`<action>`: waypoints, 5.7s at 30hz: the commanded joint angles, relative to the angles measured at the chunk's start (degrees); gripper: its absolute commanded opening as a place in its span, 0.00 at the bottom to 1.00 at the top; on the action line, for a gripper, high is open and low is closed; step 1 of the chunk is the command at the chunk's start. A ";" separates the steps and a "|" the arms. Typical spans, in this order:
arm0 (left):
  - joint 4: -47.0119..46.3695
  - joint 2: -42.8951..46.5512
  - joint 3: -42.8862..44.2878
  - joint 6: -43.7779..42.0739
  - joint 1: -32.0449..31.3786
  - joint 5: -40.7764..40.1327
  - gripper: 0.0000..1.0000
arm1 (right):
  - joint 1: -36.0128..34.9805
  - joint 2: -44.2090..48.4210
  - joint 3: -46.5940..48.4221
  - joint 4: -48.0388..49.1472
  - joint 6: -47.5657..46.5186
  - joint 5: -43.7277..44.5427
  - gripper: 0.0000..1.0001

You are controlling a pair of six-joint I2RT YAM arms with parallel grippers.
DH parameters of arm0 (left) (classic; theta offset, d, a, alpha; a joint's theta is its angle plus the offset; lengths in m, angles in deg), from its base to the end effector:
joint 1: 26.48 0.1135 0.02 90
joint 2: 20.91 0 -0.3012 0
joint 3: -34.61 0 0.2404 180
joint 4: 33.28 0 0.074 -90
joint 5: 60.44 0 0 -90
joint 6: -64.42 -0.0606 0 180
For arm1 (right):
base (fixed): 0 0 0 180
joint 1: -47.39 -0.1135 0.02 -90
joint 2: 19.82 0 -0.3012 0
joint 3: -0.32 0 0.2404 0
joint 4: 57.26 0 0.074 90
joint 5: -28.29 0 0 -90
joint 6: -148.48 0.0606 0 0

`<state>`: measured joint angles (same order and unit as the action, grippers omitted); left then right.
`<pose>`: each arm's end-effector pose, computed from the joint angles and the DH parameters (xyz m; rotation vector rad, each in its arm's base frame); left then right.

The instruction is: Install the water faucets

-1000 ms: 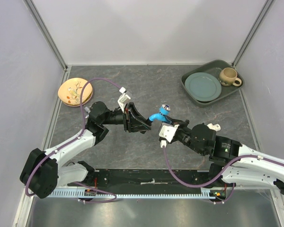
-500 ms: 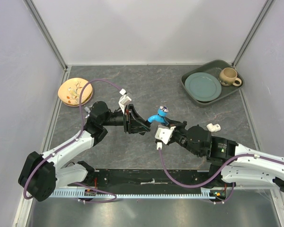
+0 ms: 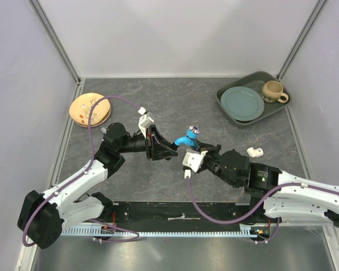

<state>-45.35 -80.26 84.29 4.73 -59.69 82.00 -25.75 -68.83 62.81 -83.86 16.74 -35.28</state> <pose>0.1530 -0.1576 0.3369 0.8503 1.5574 -1.5274 0.0783 0.1655 0.3678 -1.2960 1.2136 -0.0197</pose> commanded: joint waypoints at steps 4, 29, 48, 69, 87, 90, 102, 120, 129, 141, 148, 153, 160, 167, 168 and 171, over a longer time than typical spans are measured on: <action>-4.86 4.07 1.08 -5.60 -0.62 -7.09 0.02 | -1.65 -2.23 1.36 -5.52 1.66 -4.02 0.00; 12.19 11.01 3.36 -23.44 -9.32 -29.32 0.02 | -4.81 -6.80 3.65 -7.02 4.64 -2.88 0.00; 15.54 11.81 5.82 -29.15 -25.82 -64.01 0.02 | -7.63 -12.77 7.16 -9.39 10.79 1.86 0.00; 0.51 4.77 4.24 -37.51 -39.56 -91.38 0.02 | -9.12 -16.64 11.30 -12.12 23.10 5.82 0.01; -10.38 6.44 -7.36 -30.83 -35.61 -84.27 0.02 | -9.03 -13.74 10.59 -10.71 27.23 4.86 0.25; -13.81 5.92 -9.20 -30.92 -35.26 -83.13 0.02 | -9.03 -13.56 10.94 -10.88 27.85 3.98 0.31; -29.90 2.93 -17.29 -28.46 -32.62 -77.06 0.02 | -9.12 -11.98 12.61 -12.73 30.66 6.60 0.51; -33.69 2.14 -19.40 -29.07 -30.68 -71.08 0.02 | -8.86 -5.91 21.92 -18.25 39.71 7.58 0.89; -32.28 1.96 -18.44 -30.04 -30.60 -66.78 0.02 | -3.60 -13.12 40.36 -28.97 42.18 -0.47 0.90; -25.42 3.01 -16.33 -27.23 -27.88 -49.29 0.02 | 23.13 -17.61 43.73 -33.56 25.13 -45.04 0.87; -23.66 3.28 -14.92 -25.04 -25.68 -40.07 0.02 | 27.44 -16.37 43.82 -38.03 11.01 -60.62 0.86; -22.18 4.33 -13.52 -23.10 -23.92 -33.82 0.02 | 27.62 -16.55 42.50 -43.40 1.58 -67.38 0.86; -19.10 5.04 -11.32 -23.19 -23.39 -27.93 0.02 | 27.70 -16.20 40.12 -44.64 -5.64 -73.28 0.78; -18.39 4.51 -9.56 -23.10 -23.39 -24.85 0.02 | 27.70 -18.05 39.34 -45.16 -6.87 -77.05 0.70; -18.39 4.33 -9.38 -23.01 -23.39 -24.59 0.02 | 27.62 -18.13 39.16 -45.16 -7.04 -77.58 0.70; -18.30 4.07 -9.03 -22.92 -23.30 -23.97 0.02 | 27.70 -18.31 38.63 -45.43 -7.75 -79.26 0.71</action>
<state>-60.85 -76.37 72.07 -20.08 -83.17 54.79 1.65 -86.60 102.15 -129.65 12.24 -109.35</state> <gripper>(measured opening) 0.380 0.706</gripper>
